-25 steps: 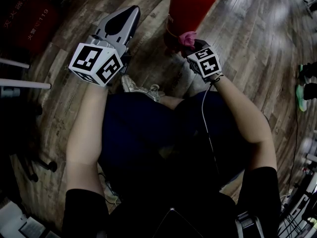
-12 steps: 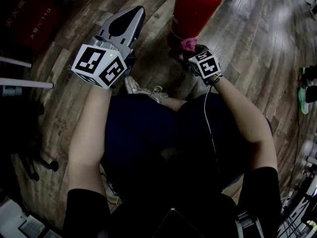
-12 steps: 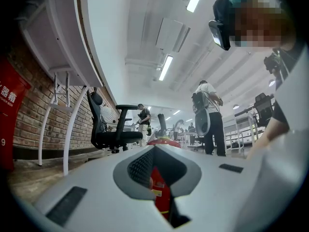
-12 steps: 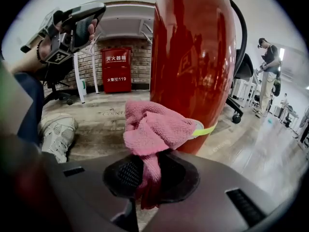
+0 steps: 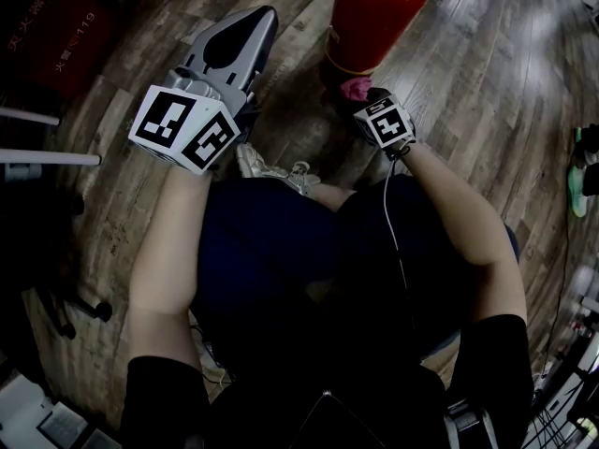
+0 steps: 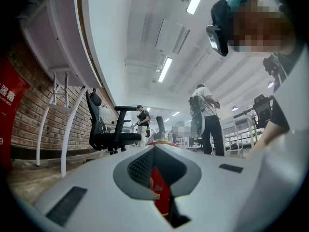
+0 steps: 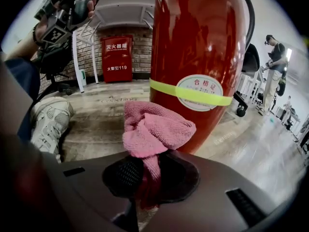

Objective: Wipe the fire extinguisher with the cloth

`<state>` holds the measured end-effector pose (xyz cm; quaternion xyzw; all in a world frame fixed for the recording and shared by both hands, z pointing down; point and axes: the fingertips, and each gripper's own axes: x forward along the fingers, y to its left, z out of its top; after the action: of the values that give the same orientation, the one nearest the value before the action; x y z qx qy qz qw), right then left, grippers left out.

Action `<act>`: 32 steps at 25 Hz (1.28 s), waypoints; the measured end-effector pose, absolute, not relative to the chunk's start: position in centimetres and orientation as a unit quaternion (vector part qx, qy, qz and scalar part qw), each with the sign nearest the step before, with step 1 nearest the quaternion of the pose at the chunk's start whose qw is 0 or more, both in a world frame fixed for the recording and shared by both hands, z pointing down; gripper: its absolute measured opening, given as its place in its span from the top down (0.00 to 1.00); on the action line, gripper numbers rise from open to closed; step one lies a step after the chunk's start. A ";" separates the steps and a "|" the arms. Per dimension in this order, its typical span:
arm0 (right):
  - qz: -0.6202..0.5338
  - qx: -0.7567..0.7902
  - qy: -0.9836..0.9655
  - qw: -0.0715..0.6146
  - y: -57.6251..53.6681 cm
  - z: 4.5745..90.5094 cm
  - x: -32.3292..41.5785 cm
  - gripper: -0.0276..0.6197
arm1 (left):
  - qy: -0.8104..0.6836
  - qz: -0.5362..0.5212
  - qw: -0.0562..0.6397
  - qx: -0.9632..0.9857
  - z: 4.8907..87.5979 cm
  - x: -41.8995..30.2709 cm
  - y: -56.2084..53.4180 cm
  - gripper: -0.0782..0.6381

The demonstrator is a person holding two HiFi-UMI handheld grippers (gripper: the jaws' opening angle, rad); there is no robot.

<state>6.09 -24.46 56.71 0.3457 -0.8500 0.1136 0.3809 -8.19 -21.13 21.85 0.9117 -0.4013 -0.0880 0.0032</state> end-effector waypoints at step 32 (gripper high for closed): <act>0.016 0.351 -0.907 0.232 -19.8 39.1 0.4 0.85 | -0.439 -0.067 0.012 0.896 23.7 -9.7 -21.7 0.87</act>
<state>0.38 -19.77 39.07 0.3515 -0.9070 0.0158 0.2315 -9.74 -21.67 23.73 0.8961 -0.4386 -0.0669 0.0123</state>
